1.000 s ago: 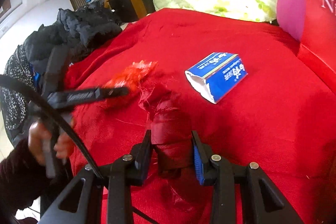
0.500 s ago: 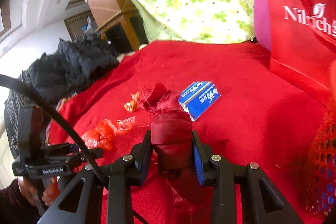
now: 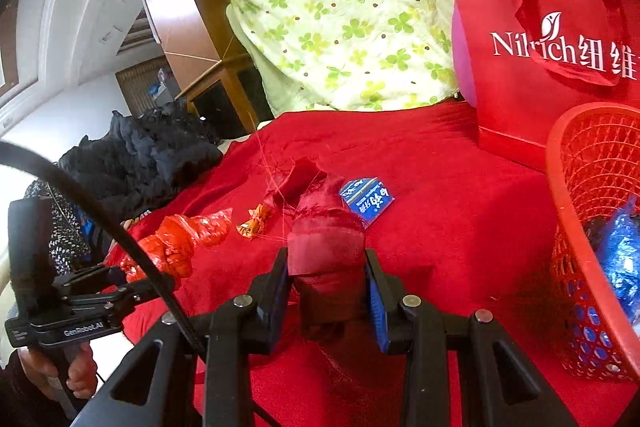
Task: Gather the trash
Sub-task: 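Lift the red bag bundle with the left gripper while the right gripper lifts the red cloth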
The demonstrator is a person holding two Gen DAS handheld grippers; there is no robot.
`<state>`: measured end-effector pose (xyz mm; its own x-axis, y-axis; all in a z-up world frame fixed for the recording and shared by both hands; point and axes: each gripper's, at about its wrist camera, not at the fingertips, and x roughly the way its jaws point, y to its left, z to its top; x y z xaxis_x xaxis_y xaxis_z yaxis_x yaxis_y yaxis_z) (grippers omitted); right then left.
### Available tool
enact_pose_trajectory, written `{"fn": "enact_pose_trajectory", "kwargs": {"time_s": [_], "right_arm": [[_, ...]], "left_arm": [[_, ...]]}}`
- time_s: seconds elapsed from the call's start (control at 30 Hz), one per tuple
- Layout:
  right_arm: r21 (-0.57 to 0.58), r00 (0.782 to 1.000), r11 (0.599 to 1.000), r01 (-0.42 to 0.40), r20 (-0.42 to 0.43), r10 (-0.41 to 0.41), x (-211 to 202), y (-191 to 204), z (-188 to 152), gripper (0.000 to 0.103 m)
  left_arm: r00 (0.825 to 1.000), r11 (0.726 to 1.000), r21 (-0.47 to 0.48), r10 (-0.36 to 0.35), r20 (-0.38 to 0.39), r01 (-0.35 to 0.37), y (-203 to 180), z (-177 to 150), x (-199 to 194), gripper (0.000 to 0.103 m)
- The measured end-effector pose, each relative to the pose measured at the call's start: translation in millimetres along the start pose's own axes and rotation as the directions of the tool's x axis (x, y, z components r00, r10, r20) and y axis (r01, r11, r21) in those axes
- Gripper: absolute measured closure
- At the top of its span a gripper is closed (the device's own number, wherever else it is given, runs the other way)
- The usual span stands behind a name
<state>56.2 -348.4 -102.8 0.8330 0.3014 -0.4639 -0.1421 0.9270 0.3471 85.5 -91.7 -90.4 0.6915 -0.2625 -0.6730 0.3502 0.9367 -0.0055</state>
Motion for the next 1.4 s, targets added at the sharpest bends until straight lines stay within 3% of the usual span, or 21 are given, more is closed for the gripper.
{"fn": "enact_pose_trajectory", "kwargs": {"time_s": [0.87, 1.4], "right_arm": [[0.001, 0.996, 1.000, -0.001, 0.084, 0.001, -35, -16, 2, 0.067], [0.014, 0.996, 1.000, 0.002, 0.085, -0.003, -34, -14, 4, 0.066]], "left_arm": [[0.999, 0.996, 0.076, 0.044, -0.018, -0.043, -43, 4, 2, 0.046], [0.999, 0.992, 0.119, 0.037, -0.008, -0.035, -52, 7, 1, 0.046]]}}
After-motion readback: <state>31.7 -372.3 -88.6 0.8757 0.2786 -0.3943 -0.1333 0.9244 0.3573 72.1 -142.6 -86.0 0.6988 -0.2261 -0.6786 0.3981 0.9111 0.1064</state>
